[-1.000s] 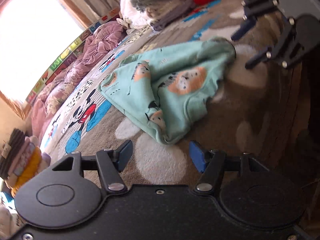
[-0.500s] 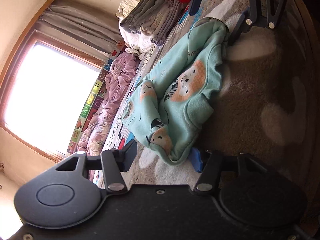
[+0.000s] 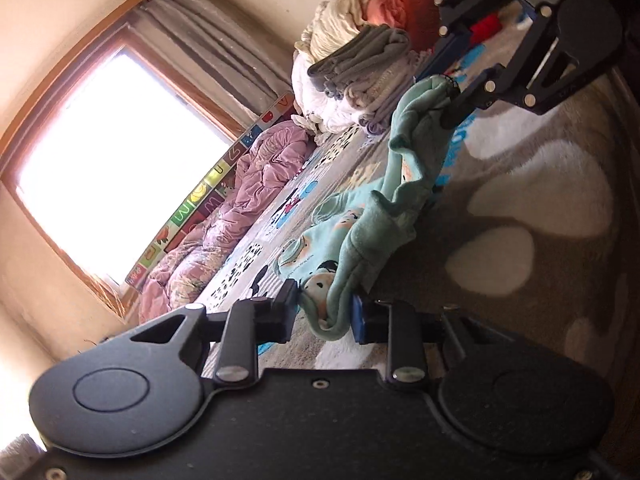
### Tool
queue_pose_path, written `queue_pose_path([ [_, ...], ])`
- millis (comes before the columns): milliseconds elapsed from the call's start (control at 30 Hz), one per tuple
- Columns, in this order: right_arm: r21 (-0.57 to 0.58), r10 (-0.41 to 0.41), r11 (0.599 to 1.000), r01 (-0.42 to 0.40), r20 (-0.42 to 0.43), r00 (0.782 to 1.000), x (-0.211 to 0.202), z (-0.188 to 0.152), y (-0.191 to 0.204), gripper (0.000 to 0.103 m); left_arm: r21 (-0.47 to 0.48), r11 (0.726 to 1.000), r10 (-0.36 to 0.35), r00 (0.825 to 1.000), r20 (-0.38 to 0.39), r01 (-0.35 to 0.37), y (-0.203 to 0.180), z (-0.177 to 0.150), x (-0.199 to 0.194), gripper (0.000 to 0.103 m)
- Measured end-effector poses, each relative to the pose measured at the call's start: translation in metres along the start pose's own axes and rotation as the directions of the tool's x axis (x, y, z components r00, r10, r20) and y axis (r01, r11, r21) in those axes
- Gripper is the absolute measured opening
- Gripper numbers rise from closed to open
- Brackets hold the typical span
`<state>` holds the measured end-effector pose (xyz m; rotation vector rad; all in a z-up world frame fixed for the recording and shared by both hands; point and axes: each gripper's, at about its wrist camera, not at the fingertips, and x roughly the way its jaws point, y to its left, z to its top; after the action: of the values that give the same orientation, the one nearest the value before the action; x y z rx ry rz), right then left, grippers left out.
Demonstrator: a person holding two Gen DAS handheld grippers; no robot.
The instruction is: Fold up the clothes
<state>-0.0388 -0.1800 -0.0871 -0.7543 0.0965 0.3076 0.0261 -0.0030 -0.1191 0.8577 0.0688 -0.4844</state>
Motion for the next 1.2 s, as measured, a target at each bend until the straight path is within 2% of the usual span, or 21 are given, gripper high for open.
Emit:
queue_pose_path([
  [100,0.086,-0.016,0.996,0.013,0.028,0.999,0.008,0.01,-0.025,0.034,-0.129,0.991,-0.046,0.999,0.009,0.047,0.03,0.011,0.01,0.026],
  [167,0.146,-0.009,0.989,0.002,0.042,0.999,0.019,0.013,-0.046,0.034,-0.227,0.97,-0.08,0.997,0.023,0.083,0.052,0.018,0.02,0.026],
  [267,0.264,0.01,0.964,-0.024,0.053,0.999,0.042,0.012,-0.078,0.031,-0.423,0.891,-0.159,0.986,0.055,0.167,0.091,0.023,0.049,0.026],
  [333,0.393,0.032,0.918,-0.053,0.059,0.998,0.061,0.006,-0.102,0.03,-0.525,0.823,-0.205,0.975,0.079,0.216,0.114,0.026,0.072,0.026],
  [400,0.53,0.056,0.844,-0.083,0.067,0.996,0.082,-0.004,-0.125,0.028,-0.613,0.75,-0.238,0.966,0.101,0.249,0.132,0.024,0.099,0.024],
  [533,0.753,0.099,0.643,-0.138,0.097,0.99,0.126,-0.034,-0.163,0.026,-0.783,0.55,-0.297,0.944,0.141,0.29,0.161,0.011,0.154,0.023],
  [567,0.788,0.105,0.598,-0.146,0.104,0.989,0.137,-0.041,-0.169,0.026,-0.808,0.509,-0.301,0.941,0.156,0.297,0.165,0.007,0.165,0.022],
  [633,0.841,0.112,0.519,-0.157,0.115,0.987,0.156,-0.055,-0.18,0.026,-0.843,0.448,-0.306,0.937,0.166,0.296,0.17,0.002,0.184,0.021],
  [733,0.895,0.127,0.408,-0.179,0.139,0.982,0.184,-0.079,-0.187,0.025,-0.875,0.385,-0.315,0.933,0.176,0.295,0.172,-0.006,0.205,0.02],
  [867,0.939,0.167,0.276,-0.203,0.162,0.973,0.223,-0.107,-0.195,0.025,-0.911,0.268,-0.328,0.919,0.219,0.313,0.174,-0.028,0.233,0.019],
  [900,0.943,0.177,0.258,-0.211,0.168,0.97,0.231,-0.111,-0.198,0.025,-0.918,0.248,-0.335,0.916,0.22,0.311,0.175,-0.032,0.24,0.019],
  [1100,0.952,0.225,0.177,-0.249,0.207,0.952,0.275,-0.128,-0.214,0.024,-0.932,0.172,-0.362,0.9,0.242,0.32,0.188,-0.05,0.277,0.018],
  [1200,0.96,0.239,0.141,-0.243,0.206,0.949,0.288,-0.137,-0.215,0.024,-0.94,0.143,-0.383,0.893,0.237,0.31,0.187,-0.06,0.293,0.018],
])
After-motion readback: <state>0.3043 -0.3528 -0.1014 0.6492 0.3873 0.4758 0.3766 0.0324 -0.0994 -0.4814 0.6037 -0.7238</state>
